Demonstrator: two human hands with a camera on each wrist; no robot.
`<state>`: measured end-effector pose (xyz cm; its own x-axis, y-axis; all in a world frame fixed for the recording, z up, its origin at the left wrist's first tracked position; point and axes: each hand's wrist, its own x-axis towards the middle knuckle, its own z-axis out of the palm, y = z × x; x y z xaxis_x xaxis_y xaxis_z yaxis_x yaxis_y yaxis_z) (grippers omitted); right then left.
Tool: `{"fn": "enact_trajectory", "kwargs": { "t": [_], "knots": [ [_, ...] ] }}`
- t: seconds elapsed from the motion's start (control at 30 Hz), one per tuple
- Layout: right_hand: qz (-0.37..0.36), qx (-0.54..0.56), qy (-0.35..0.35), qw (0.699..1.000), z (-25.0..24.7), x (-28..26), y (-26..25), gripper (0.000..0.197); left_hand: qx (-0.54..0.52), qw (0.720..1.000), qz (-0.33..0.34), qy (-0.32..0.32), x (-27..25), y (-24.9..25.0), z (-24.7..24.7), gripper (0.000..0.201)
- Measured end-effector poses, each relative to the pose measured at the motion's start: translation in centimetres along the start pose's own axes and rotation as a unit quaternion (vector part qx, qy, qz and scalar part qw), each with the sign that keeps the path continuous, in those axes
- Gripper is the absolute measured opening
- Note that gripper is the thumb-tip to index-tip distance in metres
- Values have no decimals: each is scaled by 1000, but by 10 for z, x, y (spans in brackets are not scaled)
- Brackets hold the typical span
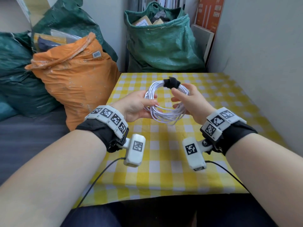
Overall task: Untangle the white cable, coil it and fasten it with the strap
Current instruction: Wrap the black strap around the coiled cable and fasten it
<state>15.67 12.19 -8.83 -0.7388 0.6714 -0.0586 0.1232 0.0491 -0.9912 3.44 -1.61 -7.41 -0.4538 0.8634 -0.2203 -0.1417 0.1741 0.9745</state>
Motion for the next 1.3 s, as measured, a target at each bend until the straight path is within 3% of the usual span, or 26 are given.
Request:
{"fn": "enact_trajectory", "kwargs": {
  "t": [0.13,0.37,0.6,0.77,0.97,1.17,1.3],
  "knots": [
    [56,41,-62,996,1,4,8,44,-59,996,11,70,13,-4,-1,7],
    [19,13,32,999,-4,31,19,21,8,996,-41,78,39,-8,-5,14],
    [25,-31,87,995,-18,67,31,30,18,996,-40,83,74,-8,-1,14],
    [39,-168,75,982,-26,90,54,20,-1,995,-86,55,96,-22,0,9],
    [55,-201,60,976,-30,95,58,25,4,993,-106,47,103,-26,-3,28],
    [63,-148,101,982,-40,83,50,54,15,991,-133,19,88,-14,-1,54],
    [29,-117,111,987,-42,63,29,51,18,994,-108,14,64,8,14,48]
  ]
}}
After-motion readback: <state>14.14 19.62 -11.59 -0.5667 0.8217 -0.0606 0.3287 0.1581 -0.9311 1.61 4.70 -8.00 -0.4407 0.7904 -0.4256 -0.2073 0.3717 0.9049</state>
